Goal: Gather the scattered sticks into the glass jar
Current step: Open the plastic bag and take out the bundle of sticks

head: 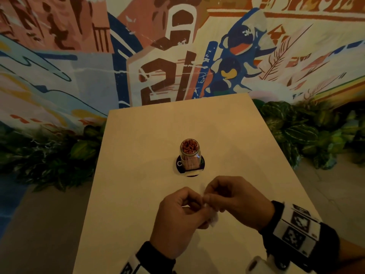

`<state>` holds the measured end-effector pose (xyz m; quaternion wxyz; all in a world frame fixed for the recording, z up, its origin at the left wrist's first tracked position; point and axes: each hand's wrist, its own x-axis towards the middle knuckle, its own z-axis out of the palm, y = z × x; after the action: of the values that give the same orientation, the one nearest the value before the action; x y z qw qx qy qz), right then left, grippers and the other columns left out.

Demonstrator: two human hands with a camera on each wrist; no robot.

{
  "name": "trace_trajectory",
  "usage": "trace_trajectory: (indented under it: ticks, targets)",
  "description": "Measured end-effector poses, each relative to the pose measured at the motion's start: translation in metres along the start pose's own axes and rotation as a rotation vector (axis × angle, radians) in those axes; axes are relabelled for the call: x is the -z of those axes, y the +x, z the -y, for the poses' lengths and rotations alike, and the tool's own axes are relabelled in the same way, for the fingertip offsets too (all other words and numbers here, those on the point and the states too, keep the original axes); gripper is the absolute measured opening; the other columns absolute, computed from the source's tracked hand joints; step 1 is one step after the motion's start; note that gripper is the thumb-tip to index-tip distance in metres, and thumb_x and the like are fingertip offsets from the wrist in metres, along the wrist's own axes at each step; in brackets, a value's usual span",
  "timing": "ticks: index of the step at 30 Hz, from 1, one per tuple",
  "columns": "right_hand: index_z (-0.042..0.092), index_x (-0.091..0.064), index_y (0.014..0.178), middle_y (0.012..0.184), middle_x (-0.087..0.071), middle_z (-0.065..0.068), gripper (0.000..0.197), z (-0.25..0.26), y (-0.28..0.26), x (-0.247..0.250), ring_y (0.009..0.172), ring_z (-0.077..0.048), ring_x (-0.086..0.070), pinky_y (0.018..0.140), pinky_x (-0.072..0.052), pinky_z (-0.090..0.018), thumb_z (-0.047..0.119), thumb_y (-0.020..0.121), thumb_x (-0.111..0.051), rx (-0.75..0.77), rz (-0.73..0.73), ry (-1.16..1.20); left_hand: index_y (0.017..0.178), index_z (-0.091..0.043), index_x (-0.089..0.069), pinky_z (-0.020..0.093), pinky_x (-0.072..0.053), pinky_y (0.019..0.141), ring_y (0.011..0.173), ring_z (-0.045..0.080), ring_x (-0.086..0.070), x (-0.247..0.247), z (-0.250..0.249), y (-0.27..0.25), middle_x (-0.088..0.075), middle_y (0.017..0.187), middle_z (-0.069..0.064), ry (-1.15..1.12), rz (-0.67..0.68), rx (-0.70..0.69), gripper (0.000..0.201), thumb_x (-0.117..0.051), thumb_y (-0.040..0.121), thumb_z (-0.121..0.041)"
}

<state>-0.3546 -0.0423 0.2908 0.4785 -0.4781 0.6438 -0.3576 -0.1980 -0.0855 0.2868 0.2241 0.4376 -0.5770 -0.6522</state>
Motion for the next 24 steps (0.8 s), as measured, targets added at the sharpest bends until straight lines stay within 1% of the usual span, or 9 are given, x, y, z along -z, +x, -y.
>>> trace_trajectory:
  ticks: [3, 7, 10, 12, 13, 16, 20, 22, 24]
  targets:
    - [0.023, -0.064, 0.078, 0.065, -0.065, 0.002, 0.013, -0.001, 0.003, -0.003, 0.055, -0.007, -0.055, 0.061, -0.048, -0.023, 0.01, 0.081, -0.066, -0.01, 0.023, -0.01, 0.067, -0.007, -0.066, 0.03, -0.056, 0.051, 0.052, 0.025, -0.067, 0.004, 0.003, -0.002, -0.068, 0.058, 0.012, -0.026, 0.0, 0.017, 0.012, -0.075, 0.072, -0.001]
    - [0.032, -0.058, 0.068, 0.059, -0.059, 0.01, 0.026, -0.002, 0.004, -0.003, 0.052, 0.0, -0.053, 0.058, -0.043, -0.015, 0.009, 0.081, -0.061, 0.015, -0.066, -0.21, 0.068, -0.006, -0.062, 0.029, -0.055, 0.046, 0.048, 0.021, -0.065, 0.008, 0.007, -0.003, -0.065, 0.051, 0.005, 0.033, -0.103, -0.011, 0.015, -0.067, 0.081, -0.004]
    - [0.032, -0.055, 0.068, 0.057, -0.054, 0.013, 0.024, 0.0, 0.002, -0.002, 0.053, 0.002, -0.053, 0.052, -0.039, -0.01, 0.013, 0.081, -0.06, 0.072, -0.125, -0.364, 0.064, -0.011, -0.054, 0.03, -0.052, 0.044, 0.04, 0.02, -0.055, 0.014, 0.018, -0.003, -0.058, 0.048, 0.008, 0.275, -0.219, -0.145, 0.019, -0.068, 0.077, -0.008]
    - [0.027, -0.059, 0.076, 0.059, -0.052, 0.016, 0.013, 0.001, 0.003, -0.003, 0.051, -0.002, -0.051, 0.052, -0.038, -0.011, 0.016, 0.082, -0.059, 0.111, -0.097, -0.478, 0.061, -0.016, -0.051, 0.025, -0.043, 0.044, 0.039, 0.015, -0.044, 0.016, 0.022, -0.005, -0.053, 0.048, 0.008, 0.433, -0.2, -0.193, 0.021, -0.068, 0.073, -0.014]
    - [0.023, -0.061, 0.081, 0.06, -0.05, 0.017, 0.007, 0.002, 0.004, -0.004, 0.051, -0.003, -0.049, 0.053, -0.038, -0.011, 0.017, 0.083, -0.058, 0.127, -0.086, -0.528, 0.061, -0.016, -0.05, 0.025, -0.04, 0.045, 0.04, 0.013, -0.041, 0.017, 0.022, -0.005, -0.05, 0.048, 0.01, 0.418, -0.169, -0.159, 0.022, -0.069, 0.072, -0.018]
    - [0.018, -0.062, 0.09, 0.065, -0.046, 0.02, 0.009, 0.007, 0.008, -0.003, 0.059, -0.002, -0.047, 0.059, -0.038, -0.011, 0.021, 0.085, -0.055, 0.178, -0.087, -0.608, 0.069, -0.009, -0.053, 0.03, -0.041, 0.044, 0.045, 0.02, -0.044, 0.02, 0.02, -0.003, -0.046, 0.05, 0.014, 0.093, -0.081, 0.064, 0.037, -0.074, 0.069, -0.04]
    - [0.019, -0.061, 0.097, 0.082, -0.051, 0.013, 0.012, 0.019, 0.011, 0.004, 0.073, -0.007, -0.048, 0.069, -0.043, -0.017, 0.021, 0.089, -0.052, 0.247, -0.051, -0.674, 0.09, -0.01, -0.055, 0.035, -0.049, 0.051, 0.071, 0.029, -0.057, 0.023, 0.044, 0.024, -0.053, 0.081, 0.012, -0.514, -0.181, 0.549, 0.042, -0.056, 0.082, -0.051]
    - [0.019, -0.061, 0.1, 0.088, -0.055, 0.009, 0.014, 0.025, 0.011, 0.007, 0.076, -0.006, -0.048, 0.073, -0.046, -0.021, 0.021, 0.09, -0.051, 0.269, -0.039, -0.702, 0.11, -0.006, -0.05, 0.047, -0.055, 0.063, 0.088, 0.042, -0.062, 0.018, 0.065, 0.041, -0.057, 0.104, 0.021, -0.779, -0.076, 0.808, 0.07, -0.064, 0.069, -0.061]
    - [0.018, -0.062, 0.1, 0.093, -0.061, 0.005, 0.015, 0.029, 0.01, 0.012, 0.076, -0.007, -0.048, 0.073, -0.048, -0.024, 0.019, 0.09, -0.052, 0.312, -0.049, -0.709, 0.127, 0.001, -0.041, 0.055, -0.055, 0.071, 0.1, 0.053, -0.06, 0.006, 0.08, 0.052, -0.055, 0.124, 0.03, -0.944, 0.086, 0.894, 0.101, -0.071, 0.055, -0.063]
